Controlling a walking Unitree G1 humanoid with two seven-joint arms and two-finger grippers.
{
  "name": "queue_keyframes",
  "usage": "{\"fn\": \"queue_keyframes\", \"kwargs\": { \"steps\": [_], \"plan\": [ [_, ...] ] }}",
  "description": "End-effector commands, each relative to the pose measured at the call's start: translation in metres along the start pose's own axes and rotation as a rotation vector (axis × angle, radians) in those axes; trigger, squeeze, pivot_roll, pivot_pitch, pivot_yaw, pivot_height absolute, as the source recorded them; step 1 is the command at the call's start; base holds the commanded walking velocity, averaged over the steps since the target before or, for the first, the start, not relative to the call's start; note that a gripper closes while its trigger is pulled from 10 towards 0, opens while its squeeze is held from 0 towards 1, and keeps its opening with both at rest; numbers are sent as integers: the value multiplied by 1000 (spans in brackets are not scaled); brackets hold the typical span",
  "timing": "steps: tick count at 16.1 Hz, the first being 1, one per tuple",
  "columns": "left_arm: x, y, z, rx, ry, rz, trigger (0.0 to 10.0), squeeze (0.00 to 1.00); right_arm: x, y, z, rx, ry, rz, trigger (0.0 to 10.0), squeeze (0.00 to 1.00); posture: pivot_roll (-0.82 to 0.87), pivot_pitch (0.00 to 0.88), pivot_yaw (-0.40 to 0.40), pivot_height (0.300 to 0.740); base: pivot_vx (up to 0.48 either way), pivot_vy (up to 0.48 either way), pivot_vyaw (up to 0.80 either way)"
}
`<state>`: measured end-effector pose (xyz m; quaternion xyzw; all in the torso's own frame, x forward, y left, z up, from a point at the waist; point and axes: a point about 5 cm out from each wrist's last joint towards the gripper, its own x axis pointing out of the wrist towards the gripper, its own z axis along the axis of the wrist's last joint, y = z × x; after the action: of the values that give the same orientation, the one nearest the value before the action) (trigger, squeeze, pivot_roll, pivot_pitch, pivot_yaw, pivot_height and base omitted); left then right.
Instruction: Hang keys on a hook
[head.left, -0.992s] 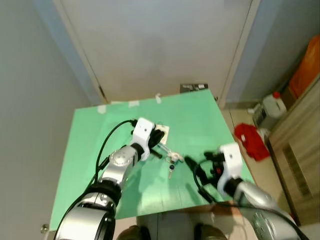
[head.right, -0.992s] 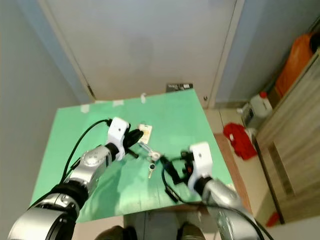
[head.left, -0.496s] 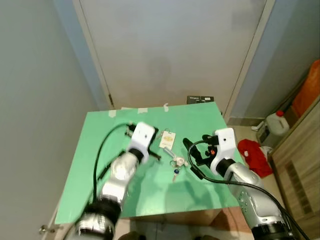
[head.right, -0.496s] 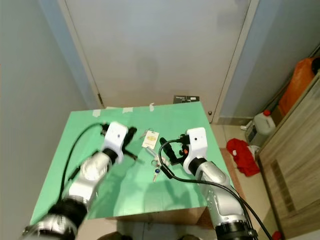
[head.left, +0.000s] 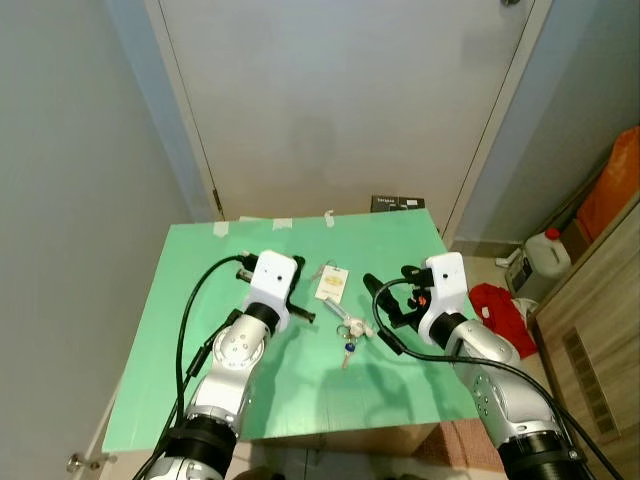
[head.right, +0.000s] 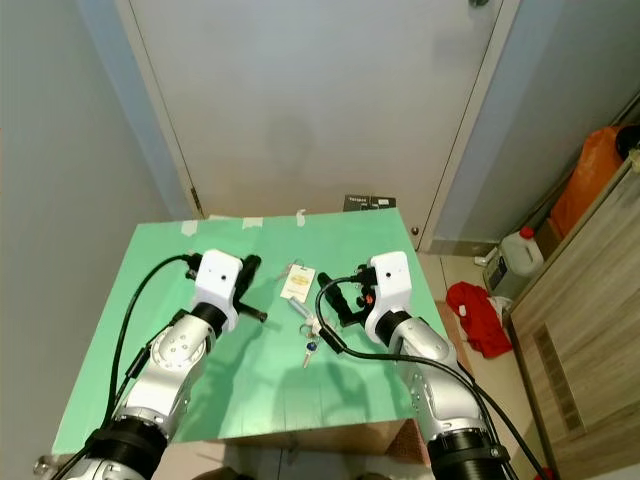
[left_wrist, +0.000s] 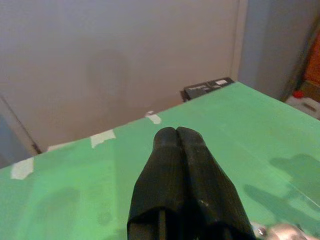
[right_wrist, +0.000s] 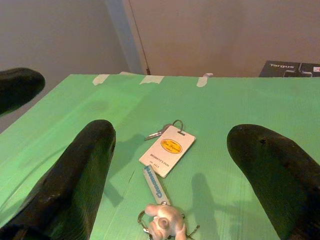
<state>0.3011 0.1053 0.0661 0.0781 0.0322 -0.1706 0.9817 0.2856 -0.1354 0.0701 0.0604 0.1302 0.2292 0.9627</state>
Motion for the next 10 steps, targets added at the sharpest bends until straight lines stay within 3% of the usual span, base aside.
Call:
{"fn": "queue_keyframes", "kwargs": {
  "steps": [1,10],
  "plan": [
    [-1,1,2,16,2,5,10000,0,3,-1,4,-17,-18,-2,10000,0,-13,0,27,740,0,0,0],
    [4,-5,7,24,13,-35,10000,0,2,-3,2,-28,-21,-9,10000,0,-29,0,39,740,0,0,0]
  ]
}}
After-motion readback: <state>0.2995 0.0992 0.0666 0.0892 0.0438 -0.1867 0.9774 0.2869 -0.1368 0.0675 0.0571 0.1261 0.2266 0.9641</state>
